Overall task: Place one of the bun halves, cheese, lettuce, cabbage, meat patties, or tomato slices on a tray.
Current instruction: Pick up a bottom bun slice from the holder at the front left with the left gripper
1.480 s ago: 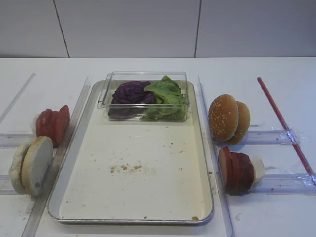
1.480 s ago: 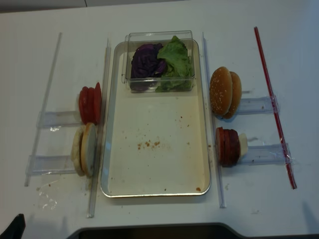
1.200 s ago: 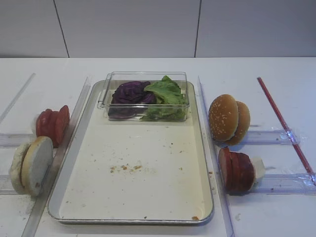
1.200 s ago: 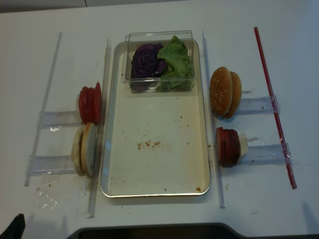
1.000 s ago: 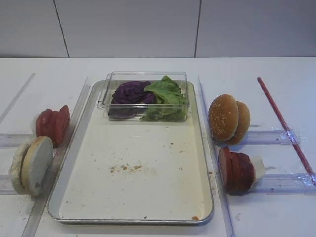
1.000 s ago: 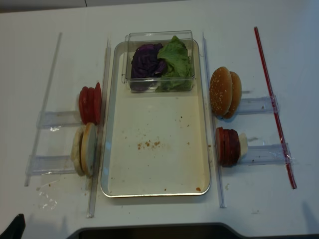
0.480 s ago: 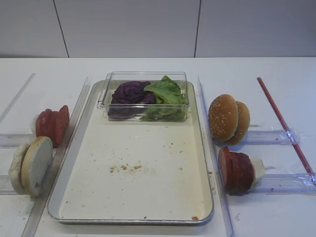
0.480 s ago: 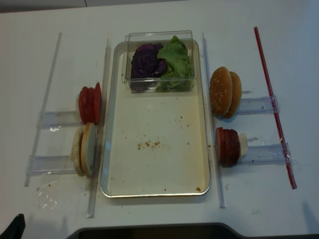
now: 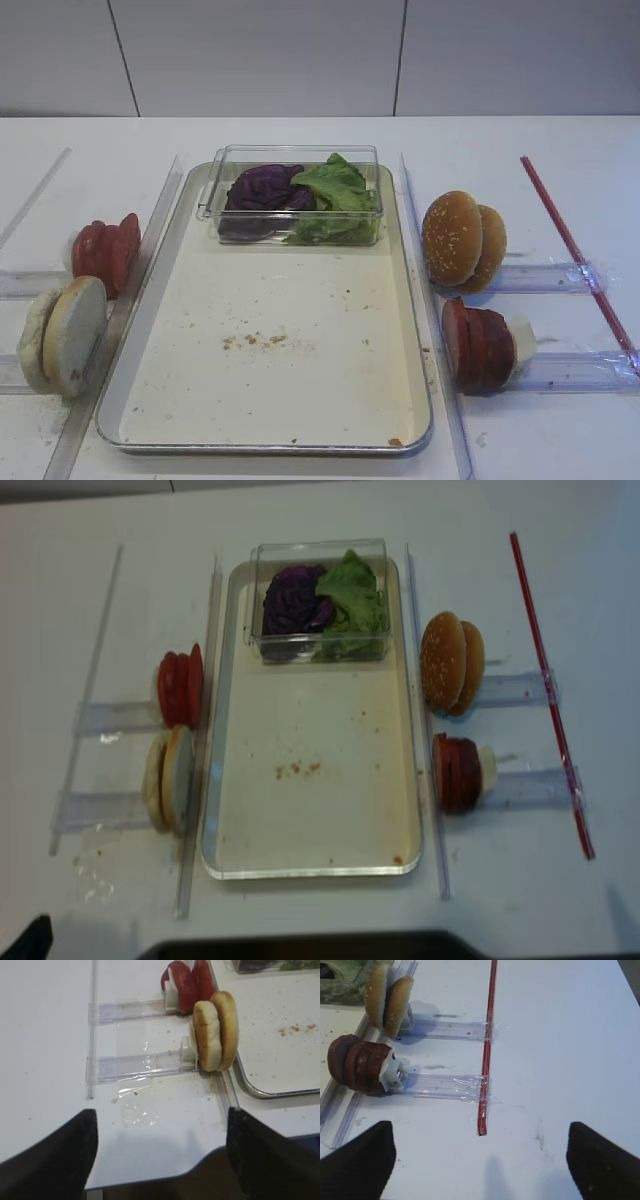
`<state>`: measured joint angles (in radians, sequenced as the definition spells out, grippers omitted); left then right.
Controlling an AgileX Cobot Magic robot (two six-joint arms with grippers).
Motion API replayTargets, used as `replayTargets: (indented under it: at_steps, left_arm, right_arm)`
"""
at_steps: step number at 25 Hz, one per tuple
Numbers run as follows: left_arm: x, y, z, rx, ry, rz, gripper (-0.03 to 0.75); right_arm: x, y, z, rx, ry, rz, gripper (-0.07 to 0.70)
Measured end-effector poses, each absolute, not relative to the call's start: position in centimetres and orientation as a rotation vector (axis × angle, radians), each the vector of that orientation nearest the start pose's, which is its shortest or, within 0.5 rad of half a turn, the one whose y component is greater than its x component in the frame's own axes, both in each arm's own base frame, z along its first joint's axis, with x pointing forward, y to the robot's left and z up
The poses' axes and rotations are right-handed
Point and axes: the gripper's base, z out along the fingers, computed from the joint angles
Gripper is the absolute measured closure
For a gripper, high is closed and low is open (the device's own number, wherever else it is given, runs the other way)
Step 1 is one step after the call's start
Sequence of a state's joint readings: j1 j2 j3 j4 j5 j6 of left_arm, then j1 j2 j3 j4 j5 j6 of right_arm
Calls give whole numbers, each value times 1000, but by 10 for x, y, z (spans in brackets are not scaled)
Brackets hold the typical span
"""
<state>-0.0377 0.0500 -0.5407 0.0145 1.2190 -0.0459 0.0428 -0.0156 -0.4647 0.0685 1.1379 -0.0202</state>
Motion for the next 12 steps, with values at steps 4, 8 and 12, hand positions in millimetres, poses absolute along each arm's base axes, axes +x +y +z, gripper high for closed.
replayTargets:
  at_steps: [4, 8, 12]
  left_arm:
    - [-10, 2, 294, 35, 2210, -50, 223]
    - [-5, 2, 310, 89, 2246, -73, 223]
    - [5, 0, 328, 152, 2264, -102, 223]
  right_arm:
    - [-7, 5, 261, -73, 2139, 97, -60]
    - [-7, 5, 261, -73, 2139, 97, -60]
    - [-7, 5, 261, -73, 2139, 97, -60]
